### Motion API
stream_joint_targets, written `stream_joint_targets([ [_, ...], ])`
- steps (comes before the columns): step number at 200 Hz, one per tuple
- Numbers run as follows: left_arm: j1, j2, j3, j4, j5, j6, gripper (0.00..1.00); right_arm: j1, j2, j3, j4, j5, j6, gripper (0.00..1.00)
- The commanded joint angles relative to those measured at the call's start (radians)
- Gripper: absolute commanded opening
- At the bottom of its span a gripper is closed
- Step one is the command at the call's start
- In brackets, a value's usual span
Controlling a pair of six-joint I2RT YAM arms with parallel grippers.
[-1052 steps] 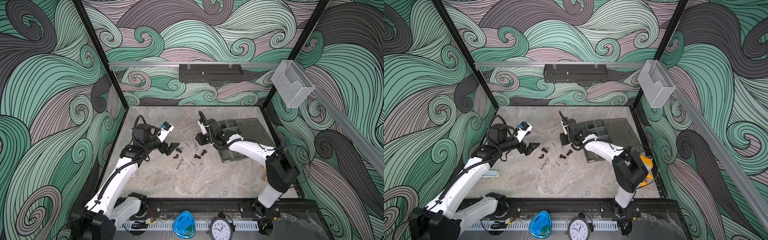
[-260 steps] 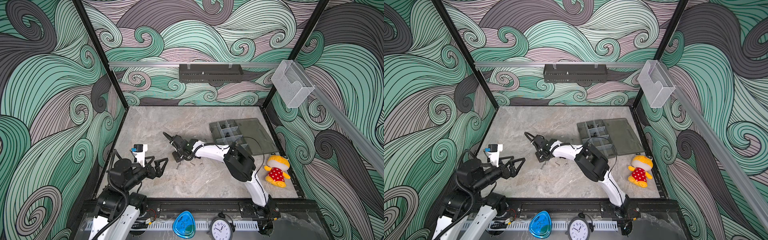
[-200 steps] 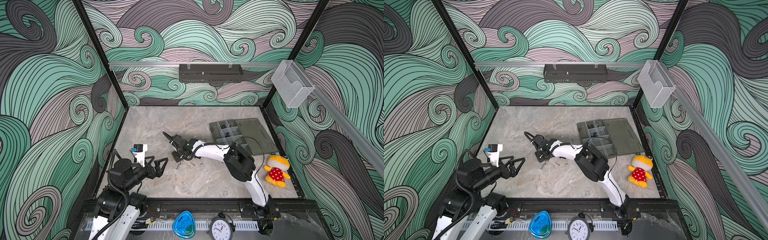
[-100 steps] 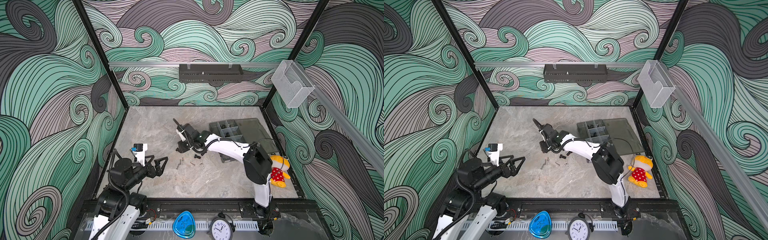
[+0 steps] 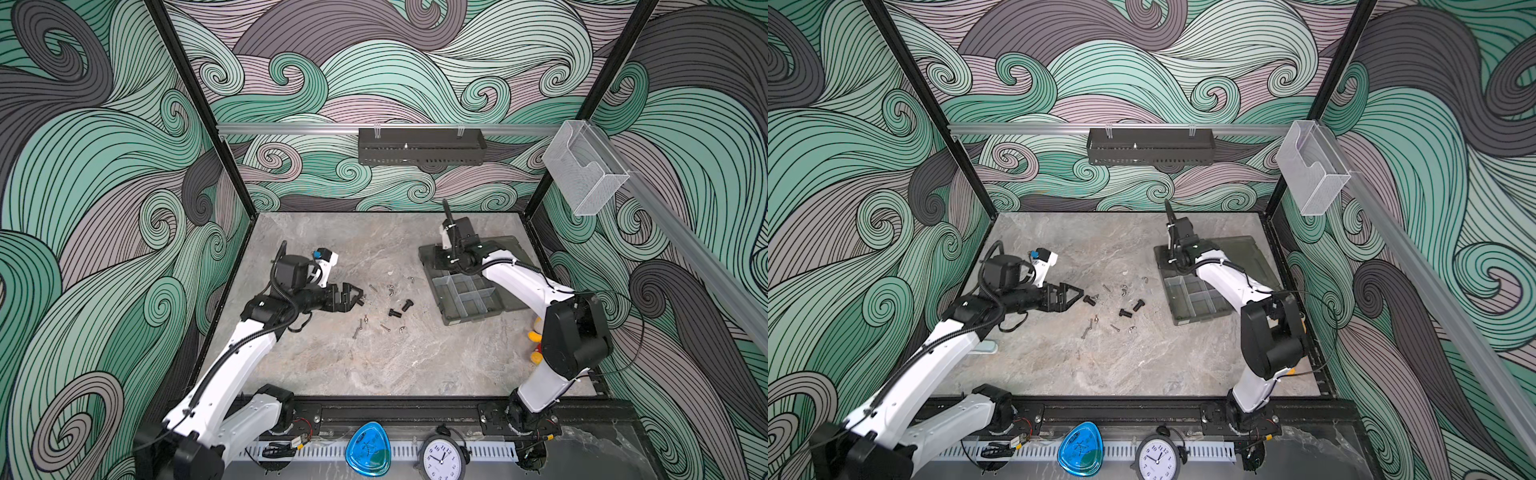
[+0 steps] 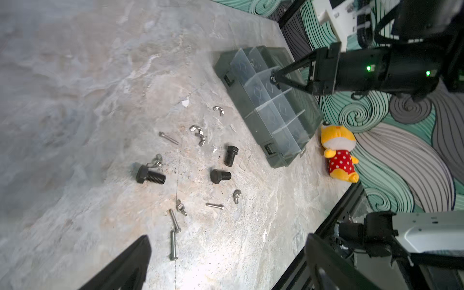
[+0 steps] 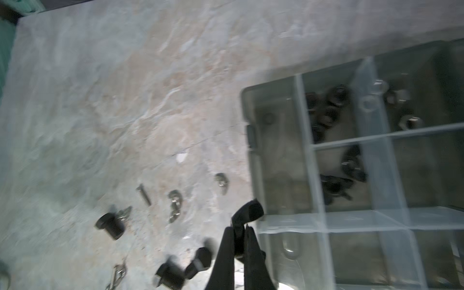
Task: Sort the screws and nuts into containers
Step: Place the nut into the container.
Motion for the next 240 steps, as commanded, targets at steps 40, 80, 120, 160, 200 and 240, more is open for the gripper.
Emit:
stream_joint_targets([
  [40,-0.063,0.169,0.158,0.079,0.120,0.310,0.98,-0.108,0.039,-0.010,-0.045,0.101,-0.068,0.06],
  [80,-0.067,0.160,0.085,0.123,0.161,0.349,0.99,-0.121,0.130,0.021,-0.009,0.070,-0.087,0.07],
  [120,-0.085,0.142,0.092,0.036,0.075,0.368,0.99,-0.122,0.158,0.026,0.021,0.056,-0.125,0.16],
  [160,-0.086,0.136,0.095,0.030,0.069,0.370,0.99,-0.107,0.061,-0.035,0.063,0.060,-0.133,0.31],
  [200,-0.086,0.139,0.106,0.006,0.054,0.378,0.99,-0.021,-0.032,-0.092,0.131,-0.029,-0.176,0.35],
  [240,-0.086,0.161,0.125,-0.031,-0.042,0.370,0.99,0.124,0.043,-0.040,0.120,-0.094,-0.236,0.38],
])
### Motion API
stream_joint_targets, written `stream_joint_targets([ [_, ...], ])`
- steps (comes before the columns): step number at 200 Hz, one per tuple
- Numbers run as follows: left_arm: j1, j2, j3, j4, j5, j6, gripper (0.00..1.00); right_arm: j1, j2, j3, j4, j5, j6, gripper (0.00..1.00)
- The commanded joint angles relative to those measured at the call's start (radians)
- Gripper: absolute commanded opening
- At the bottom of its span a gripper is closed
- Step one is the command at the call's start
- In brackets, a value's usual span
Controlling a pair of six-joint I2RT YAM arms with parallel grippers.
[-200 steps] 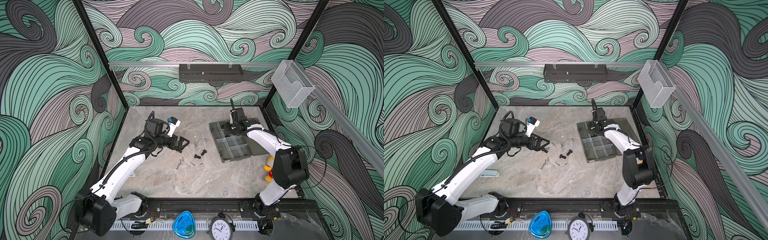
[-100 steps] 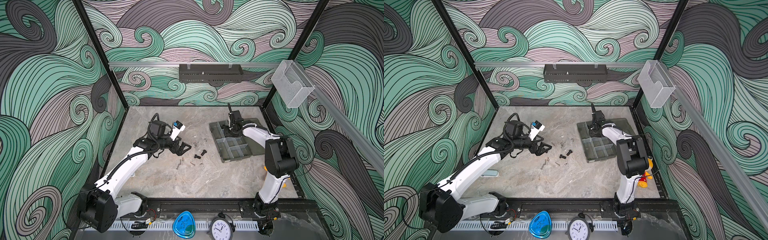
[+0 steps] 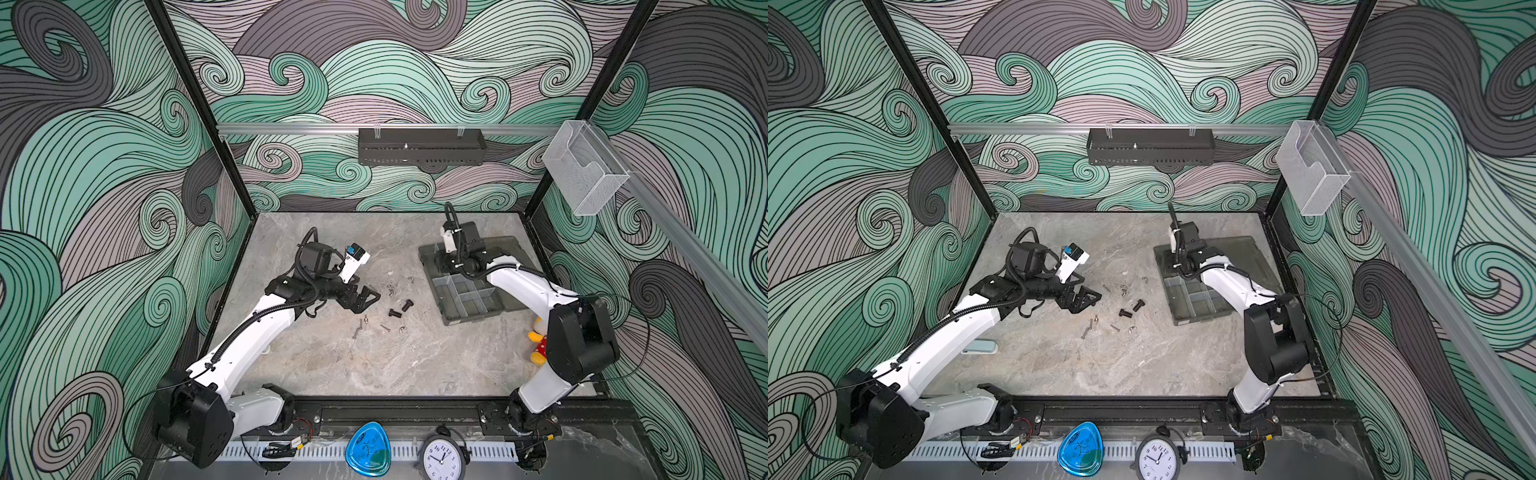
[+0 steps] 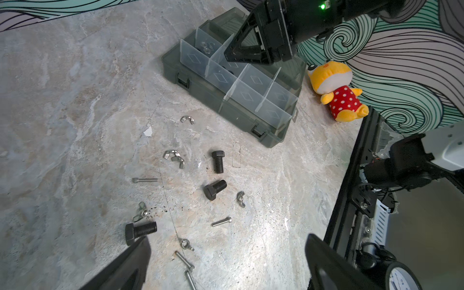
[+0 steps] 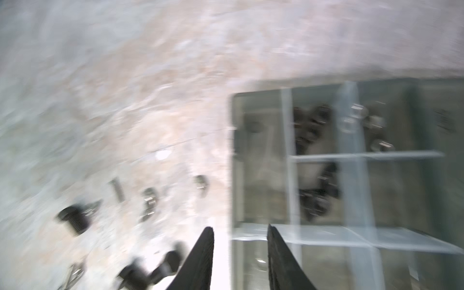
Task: Sort the screws and nuts into containers
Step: Pick up the nut from the center of the table.
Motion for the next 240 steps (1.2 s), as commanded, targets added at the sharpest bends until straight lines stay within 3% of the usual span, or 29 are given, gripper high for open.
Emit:
stream_joint_targets([
  [1,-0.005,0.006,0.045,-0.046,-0.074,0.010,0.99,0.071,0.069,0.038,-0.001,-0.056,-0.070,0.37],
  [86,-0.003,0.027,0.053,-0.045,-0.072,-0.002,0.99,0.128,0.341,0.215,-0.129,0.089,-0.105,0.35],
  [240,0.003,0.041,0.063,-0.048,-0.048,-0.019,0.99,0.135,0.462,0.280,-0.122,0.152,-0.120,0.31],
])
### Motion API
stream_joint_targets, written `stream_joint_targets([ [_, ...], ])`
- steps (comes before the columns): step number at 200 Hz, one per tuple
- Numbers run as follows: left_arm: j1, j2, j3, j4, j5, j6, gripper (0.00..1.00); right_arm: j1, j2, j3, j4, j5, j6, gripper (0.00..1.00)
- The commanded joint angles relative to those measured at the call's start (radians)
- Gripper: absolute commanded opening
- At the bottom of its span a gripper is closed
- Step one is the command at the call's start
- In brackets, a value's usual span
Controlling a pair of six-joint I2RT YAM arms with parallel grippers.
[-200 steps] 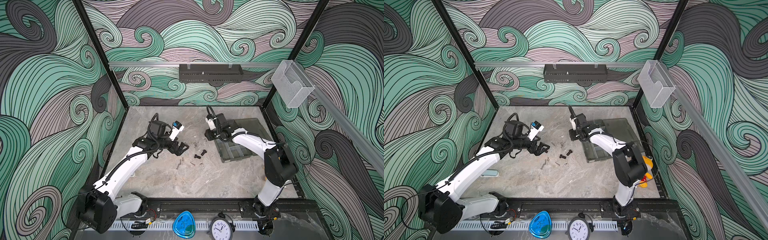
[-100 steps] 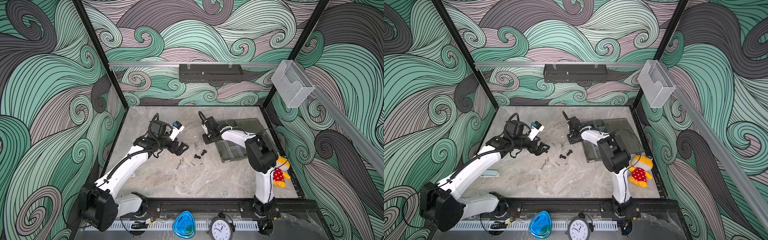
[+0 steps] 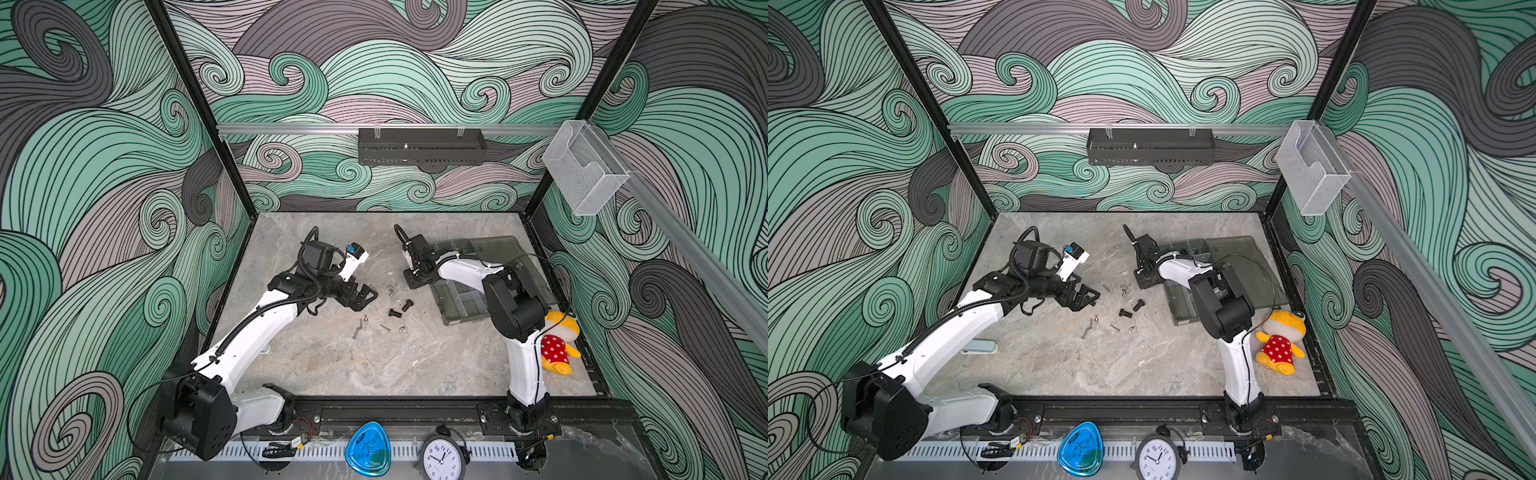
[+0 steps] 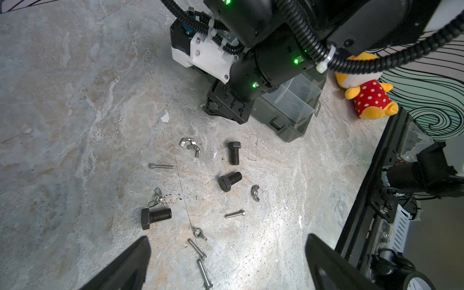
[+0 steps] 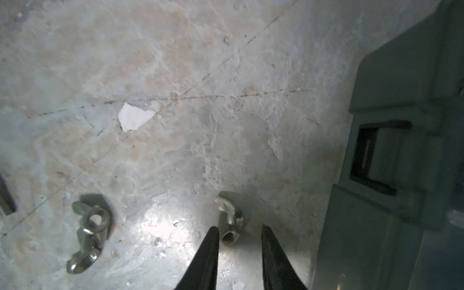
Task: Sort the screws and nuts into containers
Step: Pick up the nut from the center of the table.
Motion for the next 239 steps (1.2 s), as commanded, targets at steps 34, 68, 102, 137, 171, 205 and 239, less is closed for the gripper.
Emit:
stream_joint_targets([
  [34,0.002,0.007,0.048,-0.016,0.018,-0.013,0.99,0.003,0.055,0.062,-0.027,0.008,-0.019,0.28],
  [68,0.002,0.006,0.049,-0.016,0.021,-0.015,0.99,0.004,0.066,0.068,-0.036,0.008,-0.016,0.21],
  [102,0.004,0.011,0.052,-0.018,0.027,-0.018,0.99,0.004,0.053,0.061,-0.043,0.008,-0.016,0.14],
  [137,0.006,0.011,0.053,-0.019,0.029,-0.020,0.99,0.004,0.003,0.041,-0.043,0.010,-0.010,0.06],
  [171,0.006,0.011,0.053,-0.020,0.031,-0.022,0.99,-0.003,-0.082,0.008,-0.035,0.010,-0.003,0.04],
  [205,0.006,0.012,0.053,-0.015,0.043,-0.027,0.99,-0.043,-0.178,-0.025,-0.024,-0.033,0.026,0.03],
  [239,0.005,0.011,0.048,-0.006,0.086,-0.030,0.99,-0.142,-0.254,-0.071,-0.028,-0.029,0.070,0.03],
])
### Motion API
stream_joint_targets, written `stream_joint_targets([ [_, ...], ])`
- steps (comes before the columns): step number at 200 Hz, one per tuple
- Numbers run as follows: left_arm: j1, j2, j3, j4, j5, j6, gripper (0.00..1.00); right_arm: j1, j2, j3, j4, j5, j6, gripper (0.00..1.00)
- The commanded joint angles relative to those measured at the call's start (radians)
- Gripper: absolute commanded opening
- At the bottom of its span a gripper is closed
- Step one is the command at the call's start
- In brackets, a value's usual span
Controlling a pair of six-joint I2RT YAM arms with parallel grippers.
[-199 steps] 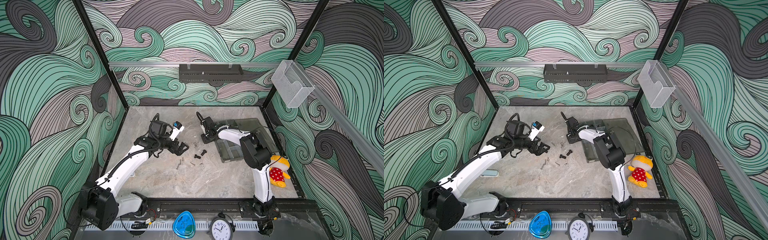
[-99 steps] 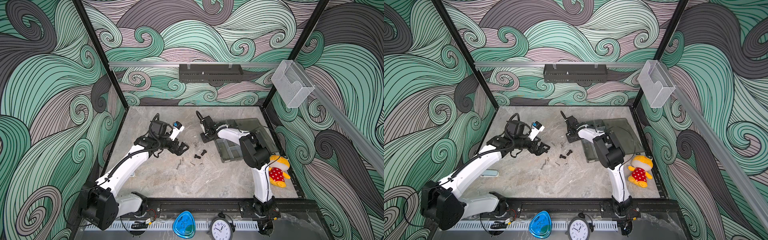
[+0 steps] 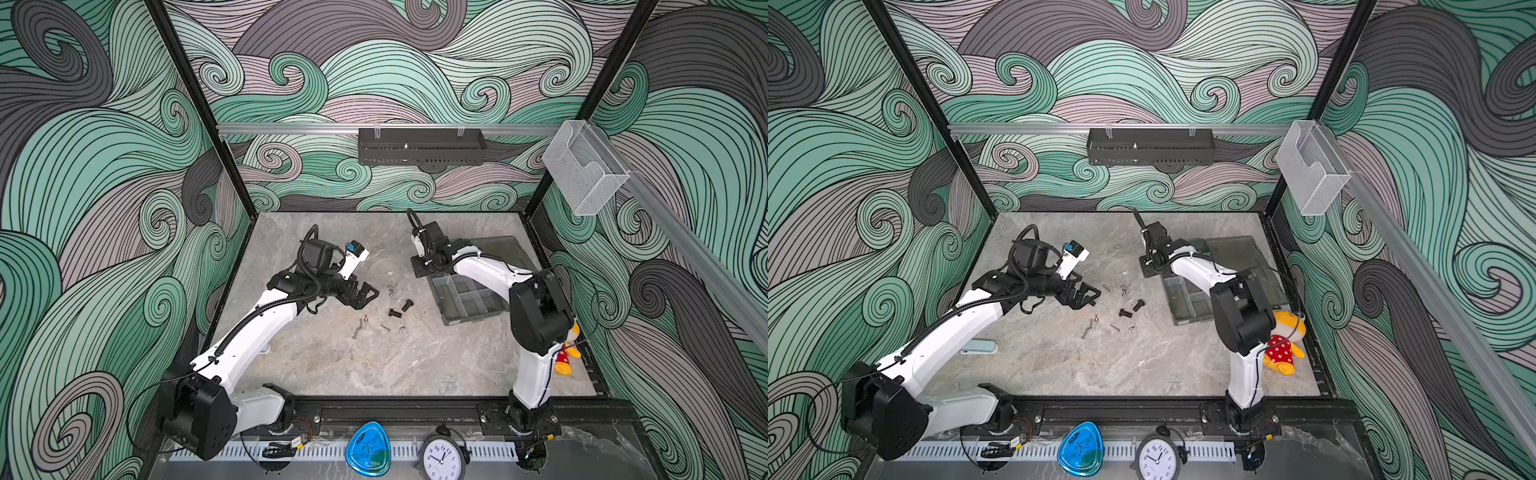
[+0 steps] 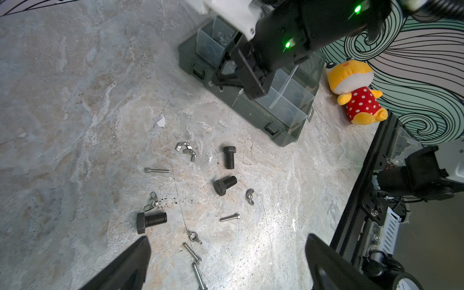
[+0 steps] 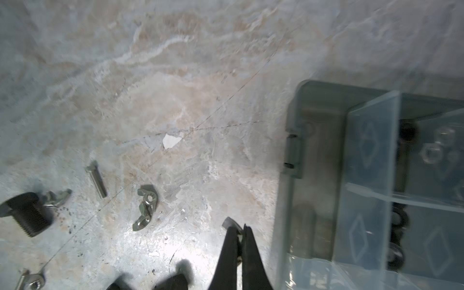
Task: Sort the screws and nuts into containers
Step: Pick up the nut from the center of the table, then place the nut into the container.
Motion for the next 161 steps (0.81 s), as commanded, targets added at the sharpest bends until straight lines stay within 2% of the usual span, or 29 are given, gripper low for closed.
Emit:
stream_joint_targets([
  [1,0.005,0.009,0.031,-0.003,0.063,-0.009,0.99,-0.077,-0.044,-0.037,-0.008,0.001,0.035,0.03],
  [25,0.002,-0.016,0.006,0.063,0.224,-0.025,0.99,-0.180,-0.063,-0.085,-0.007,0.009,0.072,0.04],
  [43,-0.001,-0.049,-0.032,0.137,0.280,-0.042,0.99,-0.242,-0.072,-0.116,0.009,0.026,0.079,0.03],
  [76,-0.005,-0.070,-0.049,0.158,0.258,-0.031,0.99,-0.321,-0.048,-0.119,0.023,0.021,0.076,0.03],
  [118,-0.004,-0.058,-0.040,0.144,0.256,-0.027,0.99,-0.362,0.001,-0.104,0.039,0.025,0.067,0.05],
  [154,-0.004,-0.061,-0.042,0.143,0.248,-0.019,0.99,-0.366,0.012,-0.114,0.067,0.009,0.049,0.19],
  [161,-0.005,-0.063,-0.042,0.141,0.242,-0.018,0.98,-0.362,-0.002,-0.124,0.080,-0.010,0.041,0.25],
])
